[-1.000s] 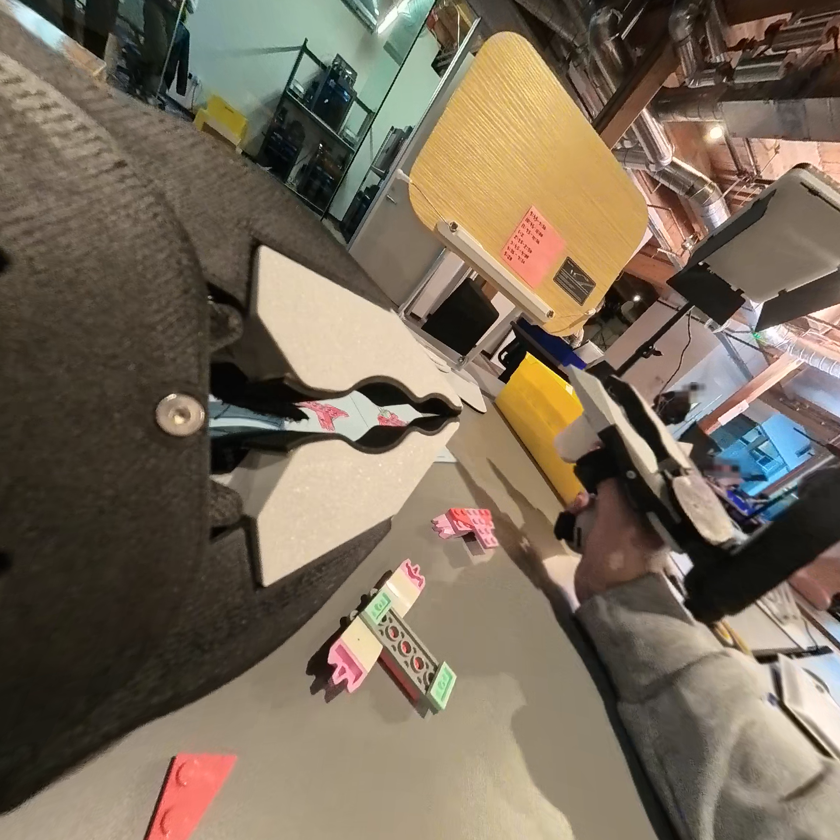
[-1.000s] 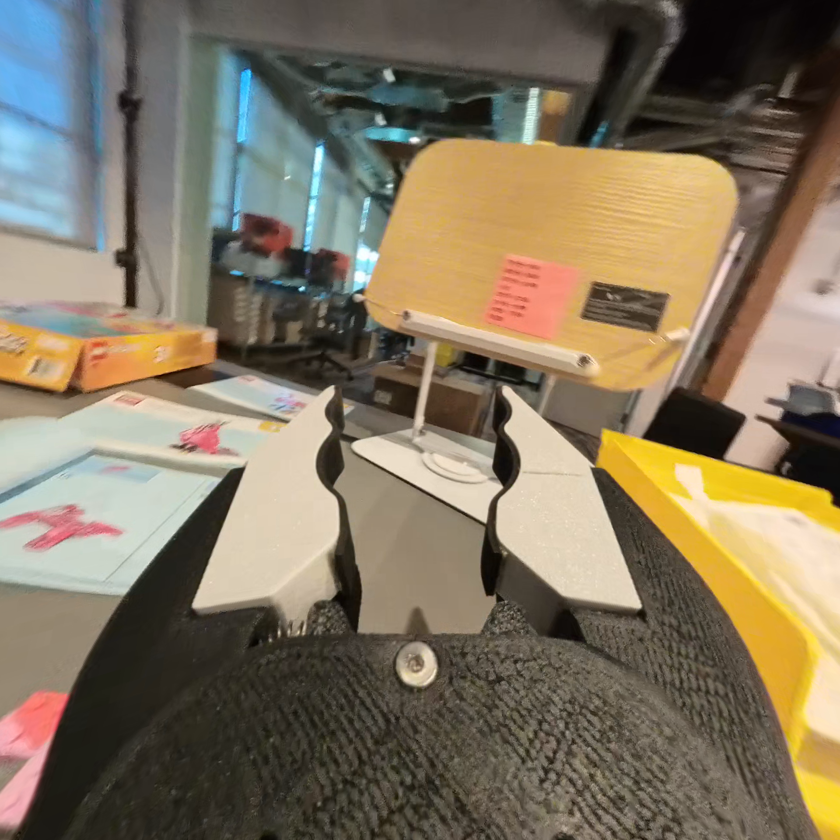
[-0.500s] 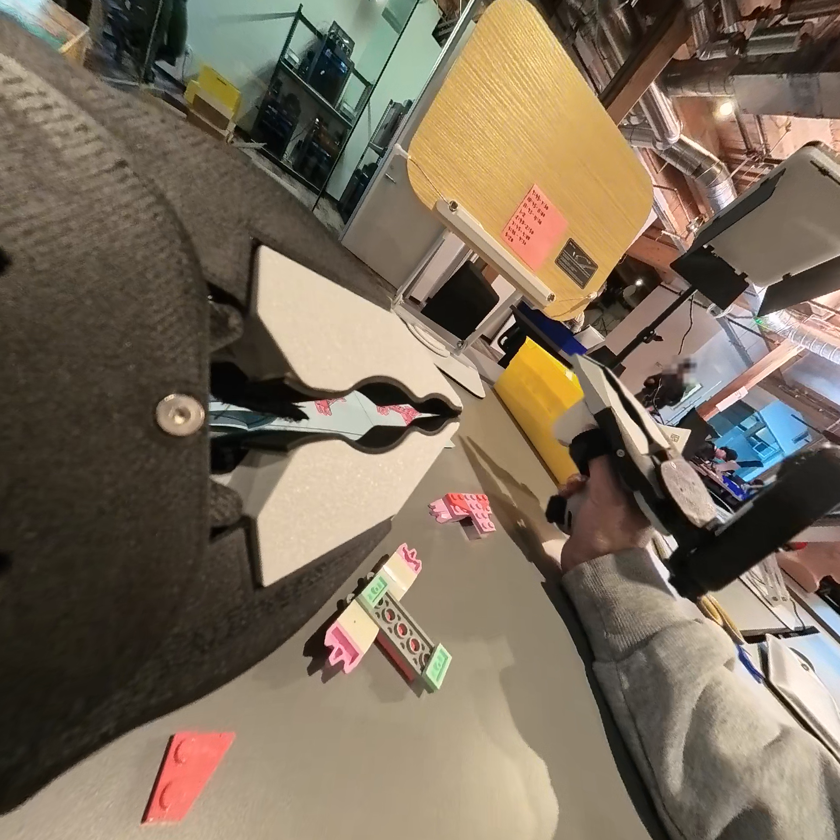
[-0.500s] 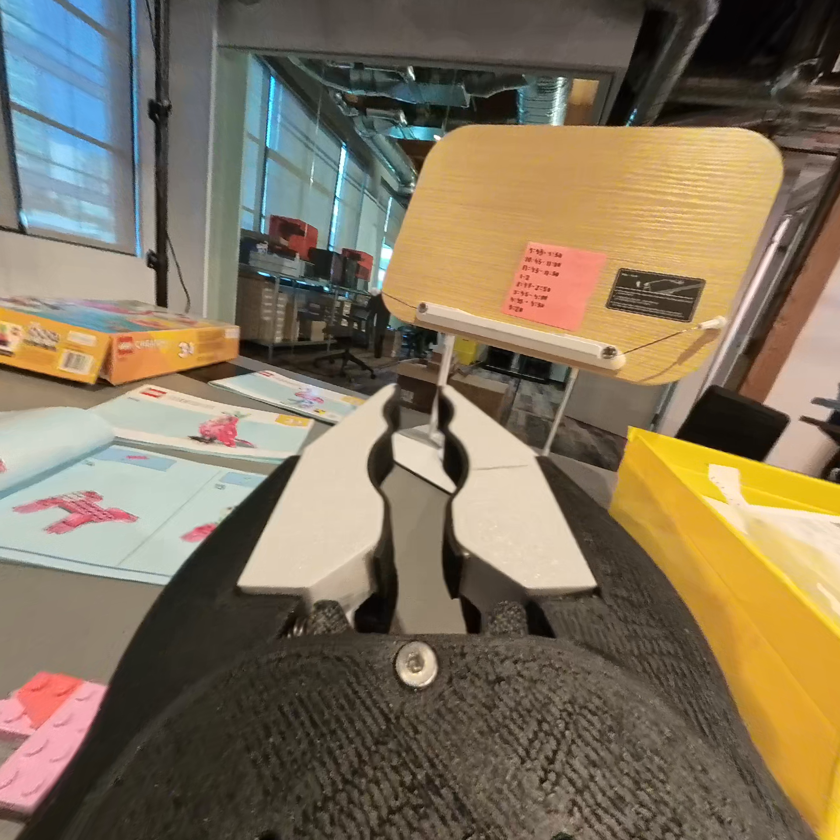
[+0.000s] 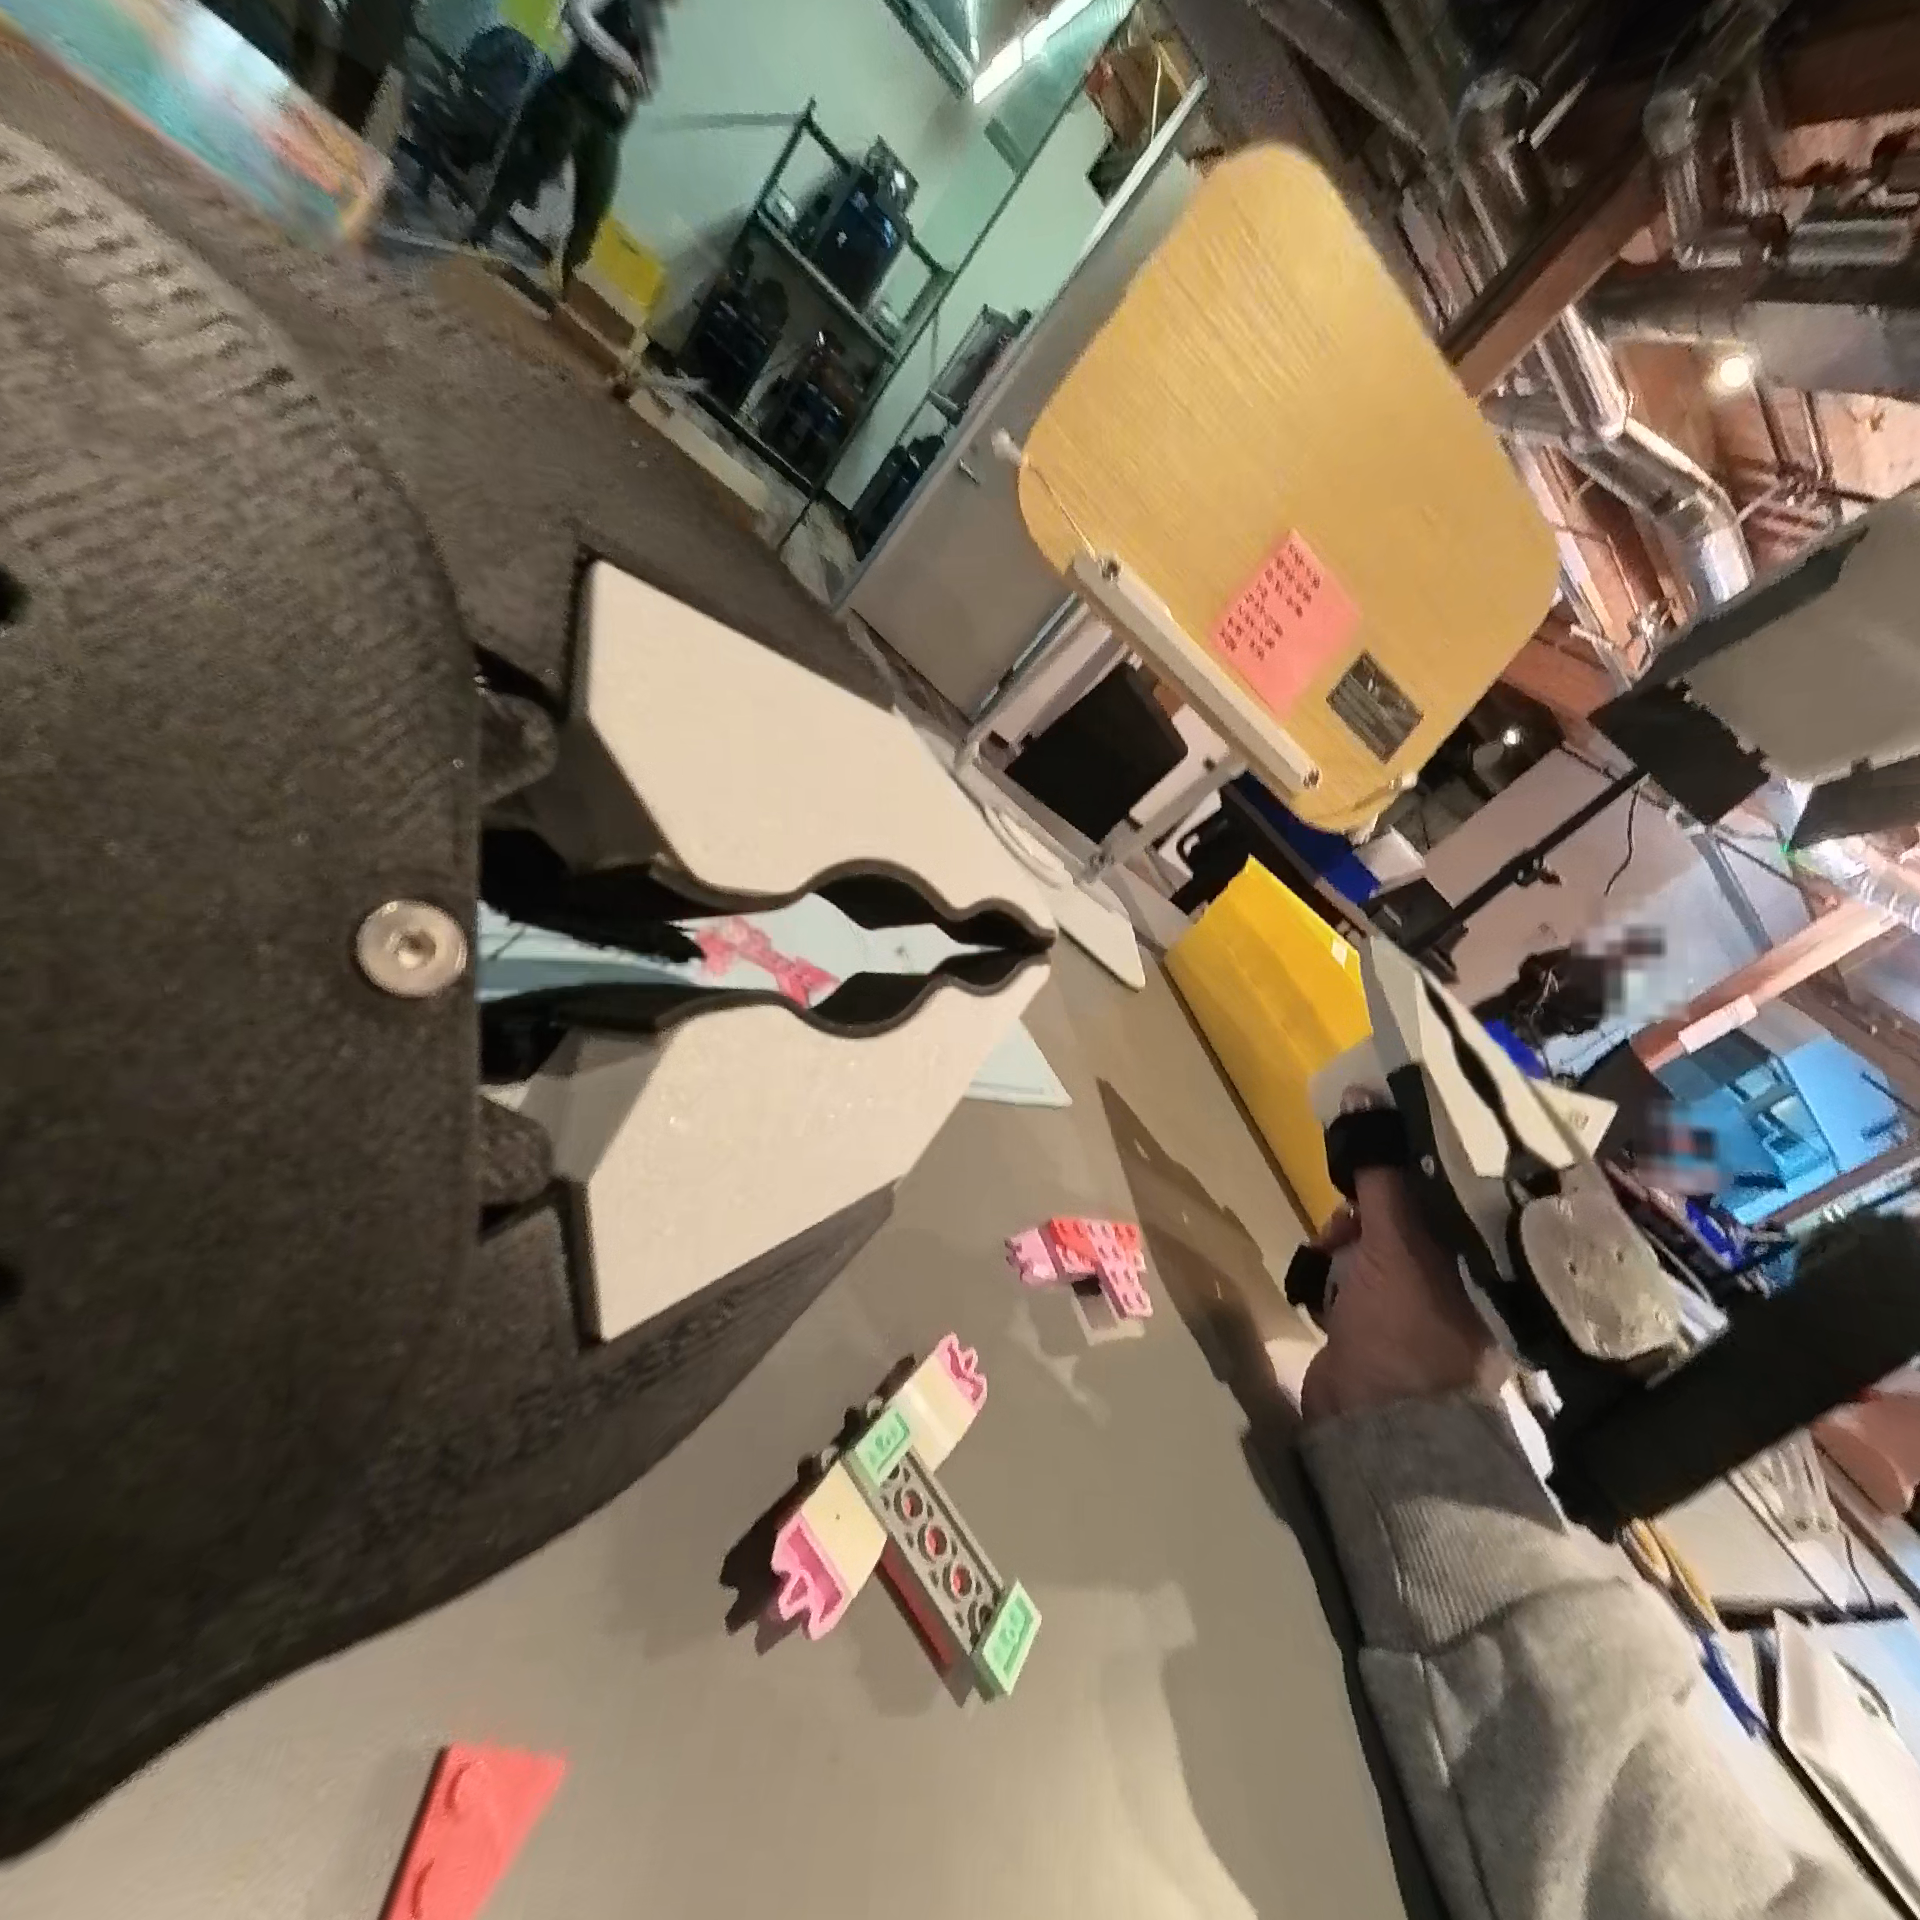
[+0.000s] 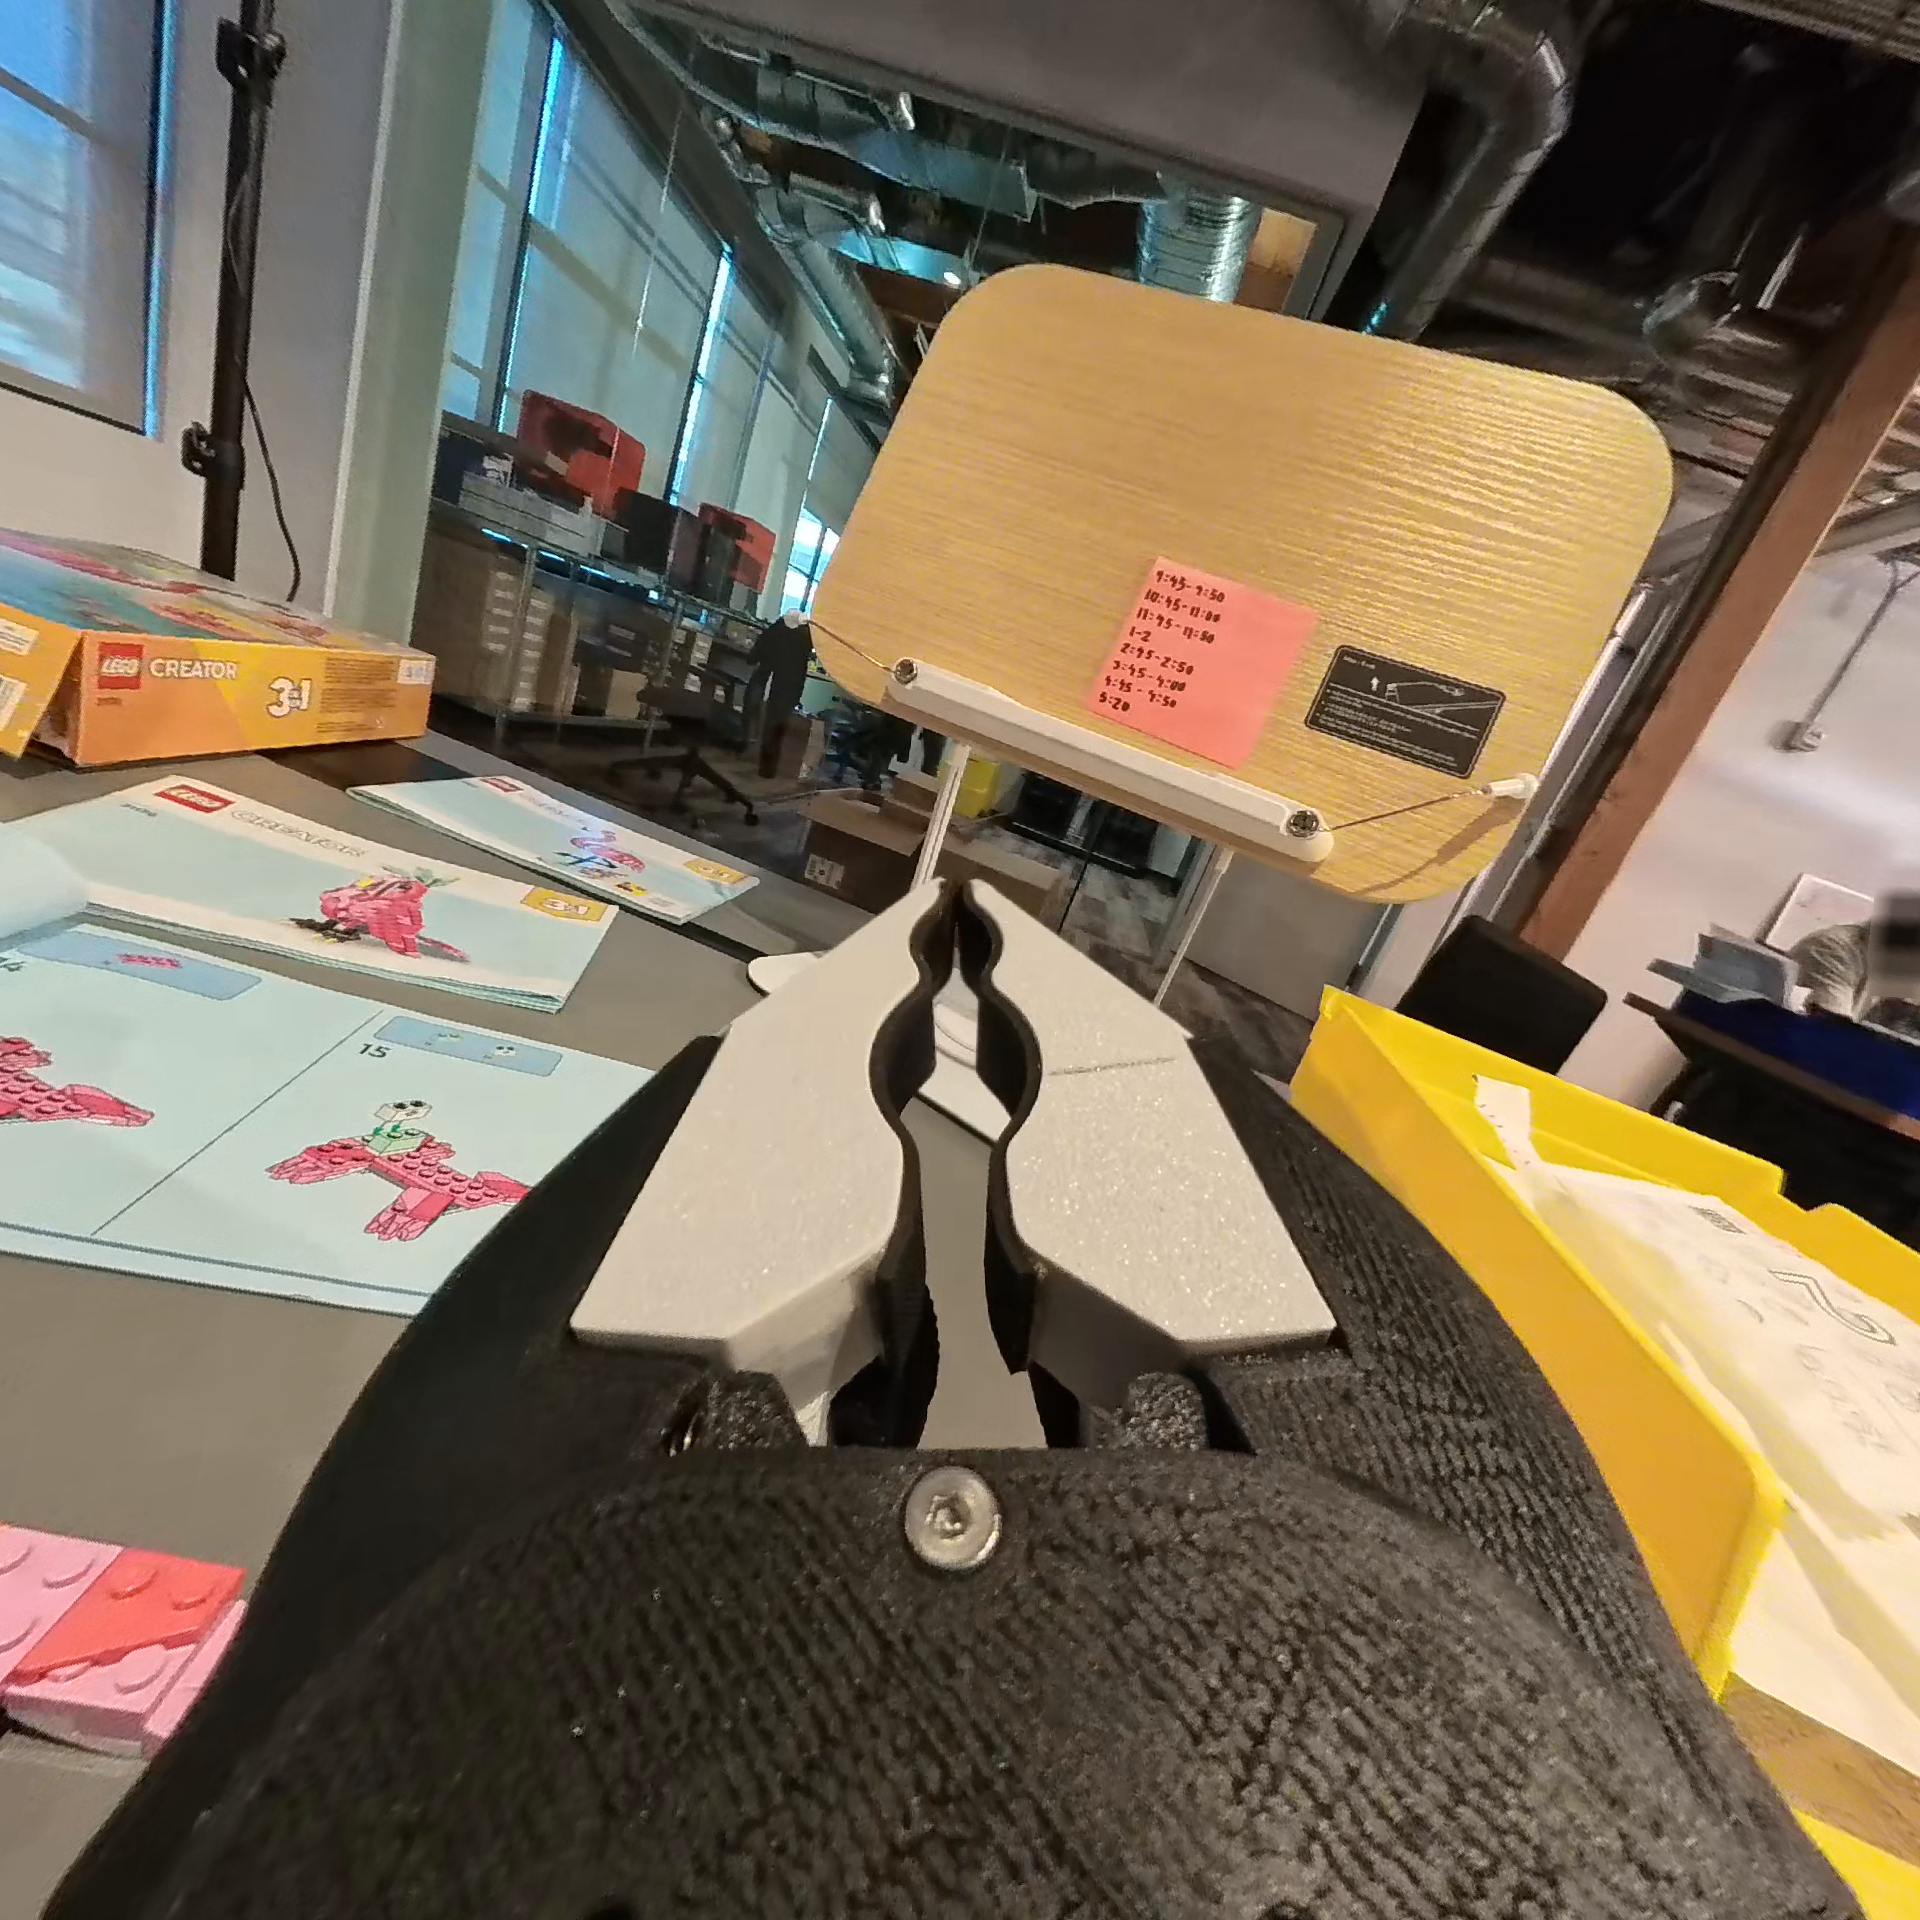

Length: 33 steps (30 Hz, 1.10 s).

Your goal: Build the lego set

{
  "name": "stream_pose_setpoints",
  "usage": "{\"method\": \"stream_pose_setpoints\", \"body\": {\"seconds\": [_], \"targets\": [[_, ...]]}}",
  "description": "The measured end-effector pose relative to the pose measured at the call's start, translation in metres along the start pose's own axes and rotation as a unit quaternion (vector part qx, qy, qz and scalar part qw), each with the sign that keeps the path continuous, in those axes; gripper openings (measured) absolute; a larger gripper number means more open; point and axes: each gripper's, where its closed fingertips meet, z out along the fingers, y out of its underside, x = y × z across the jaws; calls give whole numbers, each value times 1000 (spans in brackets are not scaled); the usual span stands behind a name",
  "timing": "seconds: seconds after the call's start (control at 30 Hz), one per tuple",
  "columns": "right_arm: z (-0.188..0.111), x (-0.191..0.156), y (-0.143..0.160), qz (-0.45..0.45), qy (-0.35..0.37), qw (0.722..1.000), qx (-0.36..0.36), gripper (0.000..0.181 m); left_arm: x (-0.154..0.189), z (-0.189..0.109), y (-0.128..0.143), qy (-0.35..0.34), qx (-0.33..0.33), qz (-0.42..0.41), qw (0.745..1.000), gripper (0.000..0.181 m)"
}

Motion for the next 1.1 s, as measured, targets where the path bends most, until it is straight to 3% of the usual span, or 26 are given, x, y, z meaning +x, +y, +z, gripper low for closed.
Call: {"method": "stream_pose_setpoints", "body": {"seconds": [0.2, 0.3, 0.37, 0.47, 0.53, 0.6, 0.7, 0.8, 0.93, 1.0, 1.1], "targets": [[-2, 3, -1, 15, 2, 1000, 5, 0, -36, -31, -32, -91, -19, 73, 993, 0], [-2, 5, -1, 23, 2, 1000, 6, 0, -53, -72, -56, -139, -29, -18, 990, 0], [-1, 5, 0, 27, 0, 1000, 5, 0, -52, -104, -64, -142, -39, -81, 986, 28], [0, 4, 1, 33, 0, 999, 4, 0, -84, -173, -53, -230, -135, -121, 956, 35], [0, 5, 1, 38, 1, 999, 4, 0, -122, -228, -45, -298, -199, -159, 920, 21], [1, 3, 0, 40, -1, 999, 5, 0, -155, -272, -25, -320, -274, -234, 876, 20], [1, 0, -1, 34, -5, 999, 5, 0, -186, -324, 46, -302, -453, -308, 780, 42], [0, -2, -2, 30, -11, 999, 6, 0, -181, -348, 115, -214, -567, -390, 694, 29], [1, -4, -1, 32, -18, 999, 4, 0, -159, -376, 174, -148, -645, -499, 560, 29], [1, -4, -1, 33, -19, 999, 3, 0, -152, -384, 189, -144, -653, -537, 515, 28], [1, -5, -1, 36, -22, 999, 4, 0, -145, -398, 204, -147, -679, -536, 479, 25]]}}
